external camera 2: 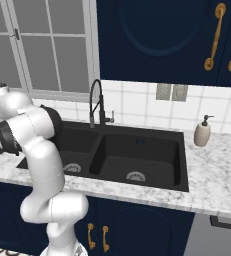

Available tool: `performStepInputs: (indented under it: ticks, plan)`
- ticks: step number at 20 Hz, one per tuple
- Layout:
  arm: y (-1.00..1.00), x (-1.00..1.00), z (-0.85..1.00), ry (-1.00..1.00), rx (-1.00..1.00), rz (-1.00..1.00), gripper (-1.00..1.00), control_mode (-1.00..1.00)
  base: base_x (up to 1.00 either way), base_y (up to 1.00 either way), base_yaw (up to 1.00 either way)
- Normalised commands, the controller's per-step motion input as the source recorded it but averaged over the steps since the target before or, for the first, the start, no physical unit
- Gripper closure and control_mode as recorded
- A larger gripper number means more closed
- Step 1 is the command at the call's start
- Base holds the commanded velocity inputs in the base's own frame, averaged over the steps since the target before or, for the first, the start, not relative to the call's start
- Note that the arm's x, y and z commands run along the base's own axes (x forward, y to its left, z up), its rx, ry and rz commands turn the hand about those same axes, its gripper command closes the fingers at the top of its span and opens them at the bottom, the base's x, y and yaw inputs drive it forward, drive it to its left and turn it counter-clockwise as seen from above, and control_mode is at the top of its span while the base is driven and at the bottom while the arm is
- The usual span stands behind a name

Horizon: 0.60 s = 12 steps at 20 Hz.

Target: Pick the squash from the sink and place it in the bowl. Then pick the bowl and place it in the microwave. Then close the microwave door and press the start button.

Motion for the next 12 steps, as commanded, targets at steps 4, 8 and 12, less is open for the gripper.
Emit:
performStepInputs:
  ticks: [4,8,12]
  plan:
    - [0.09,0.36,-0.01,0.07,0.00,-0.14,-1.00,-1.00,0.00,0.00,0.00]
    - [0.19,0.35,-0.13,0.01,0.00,-0.12,-1.00,-1.00,0.00,0.00,0.00]
    - [0.11,0.03,-0.24,0.03,0.00,-0.10,-1.00,-1.00,0.00,0.00,0.00]
